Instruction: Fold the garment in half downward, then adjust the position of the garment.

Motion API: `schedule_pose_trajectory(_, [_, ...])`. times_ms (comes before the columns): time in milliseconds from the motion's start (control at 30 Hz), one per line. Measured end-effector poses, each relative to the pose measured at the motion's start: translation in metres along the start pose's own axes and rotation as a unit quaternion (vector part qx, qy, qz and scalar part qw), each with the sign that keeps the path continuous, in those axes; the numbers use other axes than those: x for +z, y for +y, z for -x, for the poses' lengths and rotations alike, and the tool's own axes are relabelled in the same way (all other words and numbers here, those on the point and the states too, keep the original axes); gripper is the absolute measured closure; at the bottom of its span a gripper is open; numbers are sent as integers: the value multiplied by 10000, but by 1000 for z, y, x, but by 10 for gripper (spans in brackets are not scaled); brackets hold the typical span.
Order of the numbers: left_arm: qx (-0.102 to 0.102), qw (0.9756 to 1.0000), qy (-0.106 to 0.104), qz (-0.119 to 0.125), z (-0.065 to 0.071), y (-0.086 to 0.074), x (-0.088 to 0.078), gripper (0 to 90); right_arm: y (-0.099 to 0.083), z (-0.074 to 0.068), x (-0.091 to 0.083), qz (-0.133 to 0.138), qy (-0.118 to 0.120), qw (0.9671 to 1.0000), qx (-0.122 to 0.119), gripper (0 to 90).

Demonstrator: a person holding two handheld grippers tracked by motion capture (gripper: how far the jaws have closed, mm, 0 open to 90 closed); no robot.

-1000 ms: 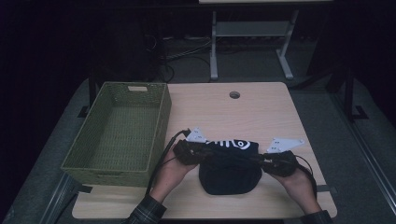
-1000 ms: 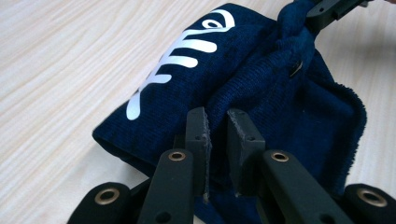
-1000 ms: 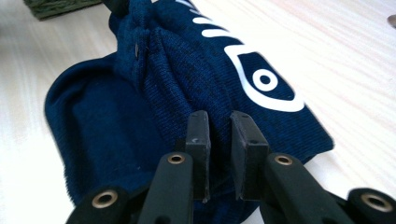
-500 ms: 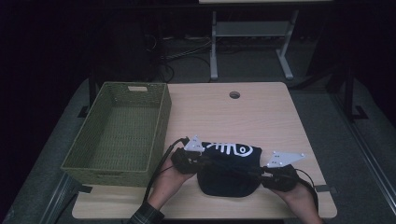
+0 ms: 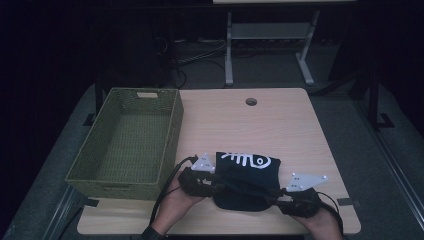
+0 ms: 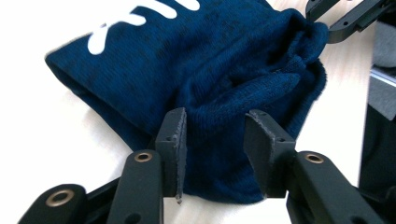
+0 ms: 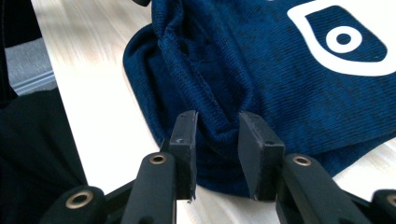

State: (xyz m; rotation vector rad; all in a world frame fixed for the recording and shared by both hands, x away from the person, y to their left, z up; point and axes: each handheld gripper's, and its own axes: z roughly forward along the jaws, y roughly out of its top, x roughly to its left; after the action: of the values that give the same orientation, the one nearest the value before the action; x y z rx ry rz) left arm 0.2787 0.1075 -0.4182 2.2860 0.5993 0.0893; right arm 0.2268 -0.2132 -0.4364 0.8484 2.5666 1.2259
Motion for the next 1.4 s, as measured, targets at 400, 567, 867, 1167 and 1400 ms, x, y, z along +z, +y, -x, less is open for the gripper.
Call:
schedule_pose_trajectory(400, [-19,9995,-50,325,10,-2,-21,558,-2,-5,-17,274,-111,9995,102,584])
schedule_pose_trajectory(567, [-103,9989,-49,446,5,9,-26,636,4,3,-22,414,-178,9989,152,631])
schedule_pose_trajectory(867, [-202,9983,119,542,-18,40,-20,867,12,20,-9,323,-228,9991,163,818])
schedule_pose_trajectory(1167, [-374,9975,348,491,-48,60,10,900,16,27,3,231,-85,9995,196,897])
schedule_pose_trajectory(1400, [-432,9982,309,265,-64,69,36,900,13,19,12,101,102,9998,139,898])
